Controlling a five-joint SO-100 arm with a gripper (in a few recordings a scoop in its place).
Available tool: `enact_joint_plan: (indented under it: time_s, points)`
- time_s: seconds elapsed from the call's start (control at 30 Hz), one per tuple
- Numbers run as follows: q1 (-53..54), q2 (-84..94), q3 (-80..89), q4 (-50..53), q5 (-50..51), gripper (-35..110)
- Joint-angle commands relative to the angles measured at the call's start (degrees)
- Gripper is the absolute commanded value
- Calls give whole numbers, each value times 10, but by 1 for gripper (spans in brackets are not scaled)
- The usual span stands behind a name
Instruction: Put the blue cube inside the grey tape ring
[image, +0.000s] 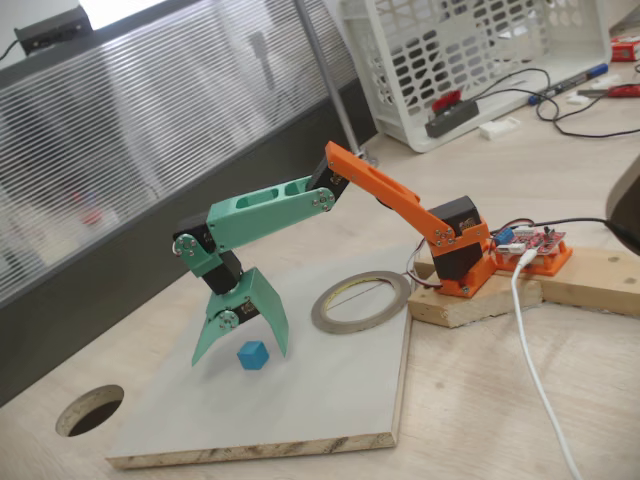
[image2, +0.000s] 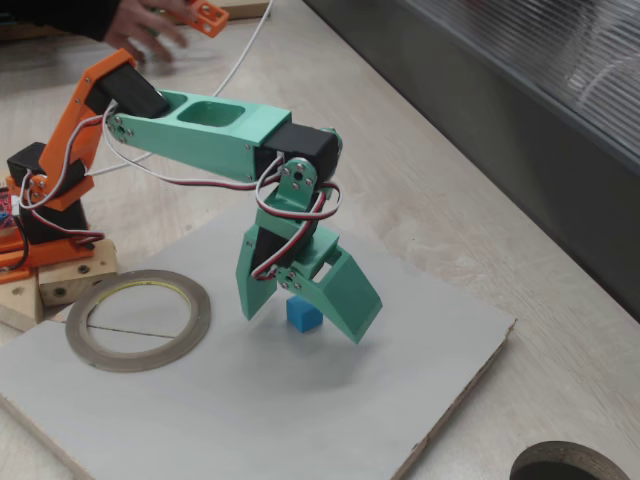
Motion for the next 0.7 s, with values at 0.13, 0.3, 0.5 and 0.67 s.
enact_joint_plan:
  time_s: [0.13,0.3,0.5,0.67]
  points:
    - [-4,9,-4,4,5,104]
    - [-6,14,-4,11,4,104]
    - [-4,15,50,4,4,104]
    - [-2,17,131,3,5,104]
